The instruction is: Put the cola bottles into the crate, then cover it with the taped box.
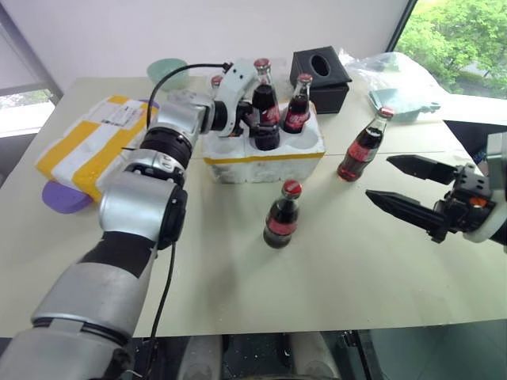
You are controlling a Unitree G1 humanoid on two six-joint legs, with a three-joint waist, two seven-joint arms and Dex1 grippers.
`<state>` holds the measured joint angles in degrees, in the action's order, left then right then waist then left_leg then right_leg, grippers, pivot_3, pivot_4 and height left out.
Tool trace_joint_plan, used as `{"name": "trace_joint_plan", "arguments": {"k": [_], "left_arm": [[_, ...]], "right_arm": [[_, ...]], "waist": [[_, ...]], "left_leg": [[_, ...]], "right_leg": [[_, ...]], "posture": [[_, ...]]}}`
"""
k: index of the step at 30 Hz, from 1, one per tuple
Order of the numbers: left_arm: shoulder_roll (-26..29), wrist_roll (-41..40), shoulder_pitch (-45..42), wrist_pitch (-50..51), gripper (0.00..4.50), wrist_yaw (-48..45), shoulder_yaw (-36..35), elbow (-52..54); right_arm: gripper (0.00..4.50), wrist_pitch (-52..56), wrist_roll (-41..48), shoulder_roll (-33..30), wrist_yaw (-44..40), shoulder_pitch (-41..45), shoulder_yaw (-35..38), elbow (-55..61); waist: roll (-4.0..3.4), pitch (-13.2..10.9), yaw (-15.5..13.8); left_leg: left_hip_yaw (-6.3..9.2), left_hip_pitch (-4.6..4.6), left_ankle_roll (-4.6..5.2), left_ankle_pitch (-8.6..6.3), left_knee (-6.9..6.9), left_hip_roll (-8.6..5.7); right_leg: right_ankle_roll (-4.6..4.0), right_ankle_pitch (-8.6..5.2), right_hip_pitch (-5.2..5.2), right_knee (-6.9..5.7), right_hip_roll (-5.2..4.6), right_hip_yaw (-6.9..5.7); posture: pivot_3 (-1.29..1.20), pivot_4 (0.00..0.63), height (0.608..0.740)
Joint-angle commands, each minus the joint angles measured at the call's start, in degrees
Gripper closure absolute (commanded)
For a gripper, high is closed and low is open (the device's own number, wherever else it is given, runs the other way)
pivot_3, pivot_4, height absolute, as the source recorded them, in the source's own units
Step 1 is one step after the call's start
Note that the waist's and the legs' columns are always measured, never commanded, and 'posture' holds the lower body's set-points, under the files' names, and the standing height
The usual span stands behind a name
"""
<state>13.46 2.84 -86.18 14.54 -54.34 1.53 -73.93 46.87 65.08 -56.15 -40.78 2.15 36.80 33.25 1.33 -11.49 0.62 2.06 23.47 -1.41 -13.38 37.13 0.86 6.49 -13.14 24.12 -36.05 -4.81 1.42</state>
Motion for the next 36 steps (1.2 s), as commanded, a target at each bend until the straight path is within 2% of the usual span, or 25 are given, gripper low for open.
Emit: {"name": "trace_joint_plan", "arguments": {"k": [1,13,14,15,17,18,30,36], "left_arm": [[0.89,0.2,-2.07,-1.43,0.05,-0.77,0.02,2.03],[0.51,1.7,-4.02,-2.95,0.05,-1.75,-0.09,0.53],[0.4,1.73,-3.73,-3.18,0.59,-2.04,-0.01,0.62],[0.32,1.88,-3.44,-3.5,0.83,-1.87,0.12,0.69],[0.37,2.12,-2.96,-3.83,1.78,-2.26,0.36,0.78],[0.43,2.18,-2.86,-3.7,1.83,-2.36,0.4,0.77],[2.77,3.86,-4.3,-1.87,1.84,-4.15,1.3,0.08],[1.46,5.44,-5.79,-2.16,1.84,-6.32,3.07,-0.47]], "right_arm": [[0.0,-1.5,-0.38,0.48,-0.12,0.23,0.52,0.44],[0.0,-2.02,-0.74,1.96,0.94,-0.53,0.47,1.69],[0.0,-1.98,-0.61,2.07,1.06,-0.81,0.72,1.87],[0.0,-1.95,-0.47,2.16,1.2,-1.08,0.92,2.01],[0.0,-1.95,-0.15,2.14,1.48,-1.36,1.1,2.18],[0.0,-1.96,-0.07,2.12,1.56,-1.41,1.11,2.21],[0.0,-2.28,-0.58,1.58,1.28,0.27,-0.47,0.84],[0.0,-2.6,-1.31,2.3,1.54,0.39,-1.42,1.1]], "waist": [[0.0,0.0,0.0],[0.0,0.0,0.02],[0.0,0.0,0.02],[0.0,0.0,0.0],[0.0,0.0,0.02],[0.0,0.0,0.05],[0.0,0.0,0.29],[0.0,0.0,0.33]], "left_leg": [[0.0,0.0,0.0,0.0,0.0,0.0],[0.0,0.01,0.0,0.0,0.0,0.0],[0.0,0.01,0.0,0.0,0.0,0.0],[0.0,0.01,0.0,0.0,0.0,0.0],[0.0,0.01,0.0,0.0,0.0,0.0],[0.0,0.01,0.0,0.0,0.01,0.0],[0.0,-0.01,0.0,0.0,0.01,0.0],[0.0,-0.01,0.0,0.0,0.0,0.01]], "right_leg": [[0.0,0.0,0.0,0.0,0.0,0.0],[0.0,0.0,0.0,0.0,0.0,0.0],[0.0,0.0,0.01,0.0,0.0,0.0],[0.0,0.0,0.01,0.0,0.0,0.0],[0.0,0.0,0.01,0.0,0.0,0.0],[0.0,0.0,0.01,0.0,0.0,0.0],[0.0,0.0,0.01,-0.02,0.01,0.0],[0.0,0.0,0.02,-0.02,0.02,0.0]], "posture": [[0.0,0.15,0.739],[0.0,0.15,0.739],[0.0,0.15,0.739],[0.0,0.15,0.739],[0.0,0.15,0.739],[0.0,0.15,0.739],[0.0,0.15,0.739],[0.0,0.15,0.739]]}}
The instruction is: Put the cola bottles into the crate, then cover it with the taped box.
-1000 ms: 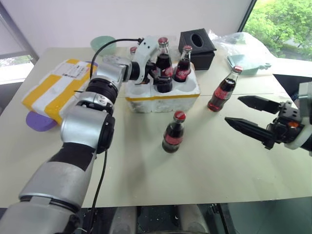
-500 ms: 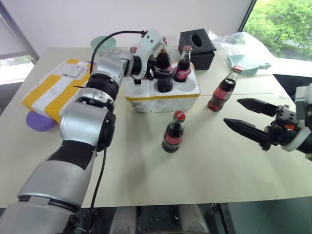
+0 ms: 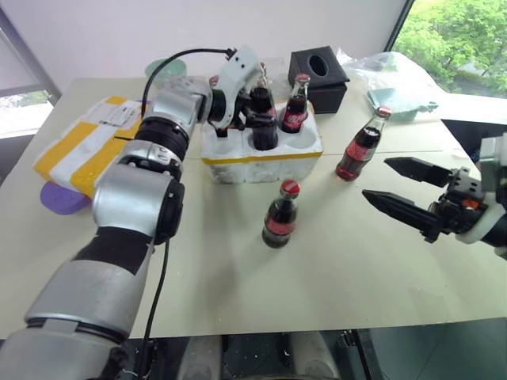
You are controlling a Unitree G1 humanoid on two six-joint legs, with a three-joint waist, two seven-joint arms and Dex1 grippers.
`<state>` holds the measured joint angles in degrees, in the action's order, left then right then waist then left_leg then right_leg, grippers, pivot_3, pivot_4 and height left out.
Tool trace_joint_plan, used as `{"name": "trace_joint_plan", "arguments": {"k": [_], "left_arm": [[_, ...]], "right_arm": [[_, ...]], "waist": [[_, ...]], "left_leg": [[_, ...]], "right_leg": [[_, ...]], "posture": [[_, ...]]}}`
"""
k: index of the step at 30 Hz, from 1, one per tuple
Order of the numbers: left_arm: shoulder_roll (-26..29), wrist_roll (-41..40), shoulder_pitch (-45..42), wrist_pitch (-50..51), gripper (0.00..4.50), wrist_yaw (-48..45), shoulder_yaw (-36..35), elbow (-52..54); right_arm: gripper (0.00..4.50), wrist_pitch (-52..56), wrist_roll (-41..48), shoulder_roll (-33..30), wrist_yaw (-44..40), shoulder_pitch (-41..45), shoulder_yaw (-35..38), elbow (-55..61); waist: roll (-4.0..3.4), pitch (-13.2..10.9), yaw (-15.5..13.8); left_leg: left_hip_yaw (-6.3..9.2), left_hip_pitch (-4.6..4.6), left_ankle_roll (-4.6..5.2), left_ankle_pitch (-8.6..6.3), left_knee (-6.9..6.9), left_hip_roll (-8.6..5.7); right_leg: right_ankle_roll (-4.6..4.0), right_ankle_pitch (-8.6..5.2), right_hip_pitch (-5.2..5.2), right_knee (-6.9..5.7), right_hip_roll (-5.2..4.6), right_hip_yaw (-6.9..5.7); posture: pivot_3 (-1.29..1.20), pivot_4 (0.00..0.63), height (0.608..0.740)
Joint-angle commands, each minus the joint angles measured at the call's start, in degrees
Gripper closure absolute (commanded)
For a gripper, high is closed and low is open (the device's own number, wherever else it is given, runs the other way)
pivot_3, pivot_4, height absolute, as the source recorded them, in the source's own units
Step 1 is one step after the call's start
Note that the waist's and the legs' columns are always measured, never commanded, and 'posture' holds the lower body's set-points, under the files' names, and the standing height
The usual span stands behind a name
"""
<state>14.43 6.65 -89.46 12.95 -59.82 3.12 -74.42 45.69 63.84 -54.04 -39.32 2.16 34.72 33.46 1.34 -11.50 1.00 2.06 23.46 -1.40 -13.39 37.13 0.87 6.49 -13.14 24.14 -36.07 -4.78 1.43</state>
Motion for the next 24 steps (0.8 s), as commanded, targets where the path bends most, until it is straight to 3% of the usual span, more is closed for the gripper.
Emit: {"name": "trace_joint_plan", "arguments": {"k": [1,10,24], "left_arm": [[0.07,1.92,-2.75,-0.81,1.84,-1.14,1.88,-0.06],[-2.44,3.98,-4.84,-2.5,1.84,-2.47,3.68,-0.8],[-2.79,5.73,2.19,-4.94,1.84,-0.35,5.49,-0.48]], "right_arm": [[0.0,-1.46,-0.16,0.38,0.17,0.22,0.6,1.1],[0.0,-1.52,0.35,1.78,2.16,-1.41,1.13,2.96],[0.0,-1.9,1.12,1.37,3.32,-2.43,2.29,3.4]], "waist": [[0.0,0.0,-0.1],[0.02,-0.03,-0.37],[0.01,-0.02,-0.35]], "left_leg": [[0.0,0.0,0.0,0.0,0.0,0.0],[0.0,0.24,0.02,-0.01,0.0,0.0],[0.01,0.24,0.03,-0.02,0.0,0.0]], "right_leg": [[0.0,0.0,0.0,0.0,0.0,0.0],[0.01,-0.01,0.23,0.01,0.0,0.0],[0.02,-0.01,0.24,0.0,0.0,0.0]], "posture": [[0.0,0.15,0.739],[0.0,0.15,0.739],[0.0,0.15,0.739]]}}
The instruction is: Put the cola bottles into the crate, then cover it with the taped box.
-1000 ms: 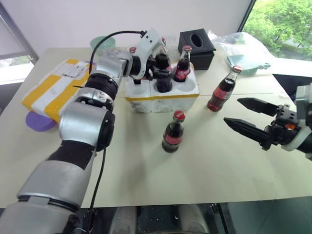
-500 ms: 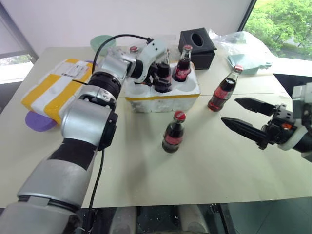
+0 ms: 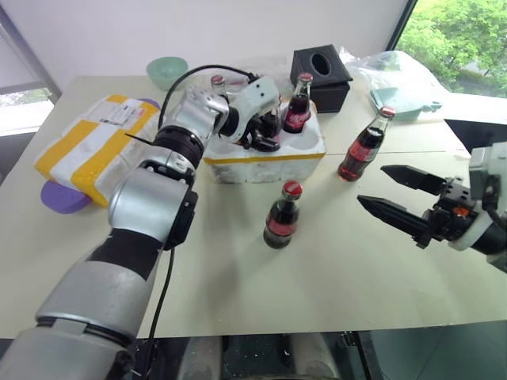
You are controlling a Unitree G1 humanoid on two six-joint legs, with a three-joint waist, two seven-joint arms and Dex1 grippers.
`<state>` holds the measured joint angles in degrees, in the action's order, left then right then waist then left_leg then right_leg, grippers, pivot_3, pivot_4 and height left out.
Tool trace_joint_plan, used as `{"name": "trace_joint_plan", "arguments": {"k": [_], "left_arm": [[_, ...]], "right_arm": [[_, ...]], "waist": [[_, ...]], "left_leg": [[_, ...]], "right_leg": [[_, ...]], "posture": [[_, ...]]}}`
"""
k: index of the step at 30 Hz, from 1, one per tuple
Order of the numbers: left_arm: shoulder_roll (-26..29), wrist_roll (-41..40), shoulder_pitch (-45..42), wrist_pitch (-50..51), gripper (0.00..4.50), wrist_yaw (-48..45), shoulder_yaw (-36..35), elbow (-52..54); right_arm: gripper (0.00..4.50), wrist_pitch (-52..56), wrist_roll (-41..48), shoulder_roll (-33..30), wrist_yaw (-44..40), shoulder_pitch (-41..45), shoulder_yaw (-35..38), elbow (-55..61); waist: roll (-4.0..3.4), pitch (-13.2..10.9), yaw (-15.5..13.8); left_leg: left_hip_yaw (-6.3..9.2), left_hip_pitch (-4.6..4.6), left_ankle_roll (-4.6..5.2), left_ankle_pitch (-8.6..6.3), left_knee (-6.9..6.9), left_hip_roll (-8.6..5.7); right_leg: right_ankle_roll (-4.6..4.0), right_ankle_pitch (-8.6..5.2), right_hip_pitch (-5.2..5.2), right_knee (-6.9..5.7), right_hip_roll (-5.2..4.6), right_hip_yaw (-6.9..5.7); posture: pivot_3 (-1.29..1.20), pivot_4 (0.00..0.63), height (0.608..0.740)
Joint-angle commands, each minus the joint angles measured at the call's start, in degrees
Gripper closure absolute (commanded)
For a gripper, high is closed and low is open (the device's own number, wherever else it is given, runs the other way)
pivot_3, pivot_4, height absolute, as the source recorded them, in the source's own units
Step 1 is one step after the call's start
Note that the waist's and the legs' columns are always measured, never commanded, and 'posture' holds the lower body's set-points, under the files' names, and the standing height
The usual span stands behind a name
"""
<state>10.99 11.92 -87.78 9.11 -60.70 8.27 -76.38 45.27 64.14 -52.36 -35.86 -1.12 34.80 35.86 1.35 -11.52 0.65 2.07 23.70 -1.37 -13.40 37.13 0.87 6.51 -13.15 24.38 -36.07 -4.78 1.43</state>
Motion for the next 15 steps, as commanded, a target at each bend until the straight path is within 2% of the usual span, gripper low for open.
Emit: {"name": "trace_joint_plan", "arguments": {"k": [1,2,4,8,11,15], "left_arm": [[0.75,0.29,0.83,-0.95,1.34,0.88,0.14,1.48],[0.8,0.15,1.01,-0.8,0.81,1.12,-0.02,1.48],[0.91,-0.26,1.21,-0.55,0.07,1.31,-0.41,1.53],[1.88,-1.93,1.09,0.21,0.07,1.23,-2.02,1.94],[3.8,-4.9,0.4,0.62,0.07,-2.47,-4.47,3.0],[8.43,-11.22,-0.41,1.24,0.07,-13.37,-9.19,7.14]], "right_arm": [[0.0,-1.51,0.76,-0.5,-0.24,1.26,1.91,0.68],[0.0,-1.53,0.72,-0.61,-0.31,1.53,1.72,0.46],[0.0,-1.54,0.62,-0.73,-0.4,2.07,1.28,0.12],[0.0,-1.45,0.21,-0.65,-0.93,3.01,0.24,-0.37],[0.0,-1.52,-0.35,-0.69,-1.6,3.41,-0.41,-0.92],[0.0,-1.58,-1.12,-1.34,-2.9,4.4,-1.06,-2.14]], "waist": [[-0.01,0.01,0.01],[-0.01,0.01,0.01],[-0.02,0.01,0.01],[-0.01,0.01,-0.04],[-0.01,0.01,0.13],[-0.02,-0.01,0.22]], "left_leg": [[0.0,-0.01,0.0,0.0,0.0,0.0],[0.0,-0.02,0.0,0.0,0.0,0.0],[0.0,-0.04,0.0,0.0,0.01,0.0],[0.0,-0.05,0.0,0.0,0.01,0.0],[0.0,-0.06,0.0,0.0,0.01,0.0],[0.0,-0.07,0.0,0.0,0.0,0.0]], "right_leg": [[0.0,0.0,0.0,-0.01,0.0,0.0],[0.0,0.0,0.0,-0.02,0.0,0.0],[0.0,0.0,0.0,-0.03,0.0,0.0],[0.0,0.0,-0.02,-0.04,0.0,0.0],[0.0,0.0,-0.02,-0.05,0.0,0.0],[0.0,0.0,-0.02,-0.06,0.01,0.0]], "posture": [[0.0,0.15,0.739],[0.0,0.15,0.739],[0.0,0.15,0.739],[0.0,0.15,0.739],[0.0,0.15,0.739],[0.0,0.15,0.739]]}}
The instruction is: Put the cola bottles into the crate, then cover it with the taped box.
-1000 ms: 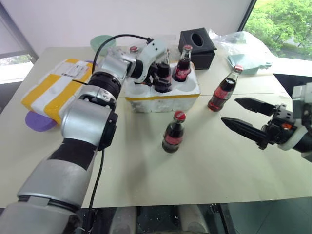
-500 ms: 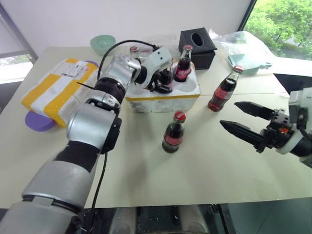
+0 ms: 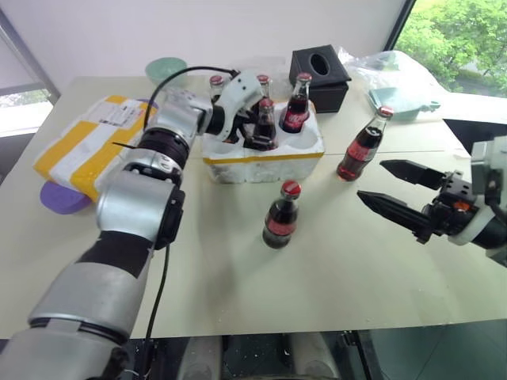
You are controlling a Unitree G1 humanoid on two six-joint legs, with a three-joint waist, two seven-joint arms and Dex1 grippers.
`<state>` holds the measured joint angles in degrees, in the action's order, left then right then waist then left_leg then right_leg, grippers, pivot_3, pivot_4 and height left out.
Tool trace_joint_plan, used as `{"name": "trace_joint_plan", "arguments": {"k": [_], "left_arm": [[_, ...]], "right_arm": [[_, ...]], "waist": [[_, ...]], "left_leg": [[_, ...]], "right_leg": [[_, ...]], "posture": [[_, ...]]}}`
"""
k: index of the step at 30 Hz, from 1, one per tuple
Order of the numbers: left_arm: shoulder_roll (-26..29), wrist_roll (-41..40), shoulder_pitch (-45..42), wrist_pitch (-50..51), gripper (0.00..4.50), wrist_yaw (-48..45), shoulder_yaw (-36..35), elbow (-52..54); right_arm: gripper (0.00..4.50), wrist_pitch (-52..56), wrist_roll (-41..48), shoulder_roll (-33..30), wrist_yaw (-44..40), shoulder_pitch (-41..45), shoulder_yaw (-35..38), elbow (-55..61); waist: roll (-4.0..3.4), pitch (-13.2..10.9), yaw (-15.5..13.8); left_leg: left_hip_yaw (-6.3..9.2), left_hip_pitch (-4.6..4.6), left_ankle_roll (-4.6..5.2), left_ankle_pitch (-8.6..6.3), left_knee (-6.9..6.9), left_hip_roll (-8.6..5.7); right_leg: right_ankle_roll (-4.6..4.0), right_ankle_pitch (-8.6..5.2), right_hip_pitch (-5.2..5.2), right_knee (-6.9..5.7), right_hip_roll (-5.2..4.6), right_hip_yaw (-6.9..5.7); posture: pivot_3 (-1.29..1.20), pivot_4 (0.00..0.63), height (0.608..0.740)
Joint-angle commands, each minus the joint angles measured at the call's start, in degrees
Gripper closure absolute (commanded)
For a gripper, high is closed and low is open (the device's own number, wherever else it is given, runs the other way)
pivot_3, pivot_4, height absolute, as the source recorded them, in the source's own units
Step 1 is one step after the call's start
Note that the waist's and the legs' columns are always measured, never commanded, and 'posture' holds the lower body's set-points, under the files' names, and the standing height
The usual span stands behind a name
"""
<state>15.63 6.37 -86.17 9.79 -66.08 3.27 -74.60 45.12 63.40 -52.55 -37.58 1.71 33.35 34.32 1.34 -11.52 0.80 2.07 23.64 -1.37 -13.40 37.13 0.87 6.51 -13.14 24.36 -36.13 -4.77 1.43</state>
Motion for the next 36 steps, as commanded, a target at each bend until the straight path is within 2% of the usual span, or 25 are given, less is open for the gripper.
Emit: {"name": "trace_joint_plan", "arguments": {"k": [1,7,11,14,20,24,32,36], "left_arm": [[5.12,-6.99,-2.0,1.37,0.07,-10.54,-5.0,6.59],[15.85,-14.67,5.89,10.75,0.07,-25.73,-6.09,23.01],[24.75,-26.55,18.0,22.44,0.07,-26.42,-3.33,42.95],[29.59,-32.85,27.22,29.07,0.07,-26.42,-4.31,56.83],[34.52,-38.3,41.74,33.63,0.07,-23.22,-8.37,74.96],[36.24,-40.84,48.41,33.63,0.07,-20.87,-10.44,82.08],[37.63,-43.75,52.04,33.48,0.07,-16.32,-12.42,85.86],[37.88,-44.65,52.75,33.69,0.07,-14.01,-12.72,86.4]], "right_arm": [[0.0,-1.38,-0.55,-1.34,-1.55,1.84,0.27,-0.83],[0.0,-0.84,-0.67,-2.74,-4.22,2.09,0.48,-1.42],[0.0,1.08,1.66,-3.23,-4.76,2.03,0.11,-1.83],[0.0,1.25,1.94,-2.95,-5.7,1.38,-1.66,-0.12],[0.0,0.97,1.72,-1.51,-6.03,1.92,-7.58,2.42],[0.0,-0.49,-2.22,-0.64,-7.7,1.73,-14.07,3.77],[0.0,-2.53,-11.98,4.71,-5.29,7.42,-26.56,-0.99],[0.0,-2.85,-13.3,5.44,-5.91,7.74,-26.21,-2.54]], "waist": [[-0.01,-0.01,0.09],[-0.06,0.02,0.2],[-0.09,0.03,0.27],[-0.08,0.03,0.03],[-0.07,0.03,-0.11],[-0.07,0.04,0.03],[-0.04,0.05,0.0],[-0.04,0.05,-0.13]], "left_leg": [[0.0,0.01,0.0,0.0,0.0,0.0],[-0.01,-0.04,0.0,0.0,-0.02,0.02],[-0.01,-0.09,0.0,0.0,0.0,0.06],[-0.01,-0.08,0.0,0.0,0.02,0.08],[-0.01,-0.13,0.0,0.0,0.08,0.08],[-0.02,-0.19,0.0,0.0,0.07,0.1],[-0.03,-0.19,0.0,0.0,0.08,0.11],[-0.03,-0.18,0.0,0.0,0.08,0.11]], "right_leg": [[0.0,0.0,0.01,0.0,0.0,0.0],[-0.02,0.0,0.0,-0.04,0.0,0.01],[-0.03,0.0,-0.02,-0.12,0.01,0.04],[-0.03,0.0,-0.02,-0.11,0.01,0.04],[-0.13,-0.04,-0.14,-0.06,0.0,0.04],[-0.3,-0.11,-0.16,-0.05,0.02,0.05],[-0.32,-0.11,-0.17,-0.03,0.04,0.05],[-0.32,-0.11,-0.16,-0.03,0.05,0.05]], "posture": [[0.0,0.15,0.739],[0.0,0.15,0.739],[0.0,0.15,0.739],[0.0,0.15,0.739],[0.0,0.15,0.739],[0.0,0.15,0.739],[0.0,0.15,0.739],[0.0,0.15,0.739]]}}
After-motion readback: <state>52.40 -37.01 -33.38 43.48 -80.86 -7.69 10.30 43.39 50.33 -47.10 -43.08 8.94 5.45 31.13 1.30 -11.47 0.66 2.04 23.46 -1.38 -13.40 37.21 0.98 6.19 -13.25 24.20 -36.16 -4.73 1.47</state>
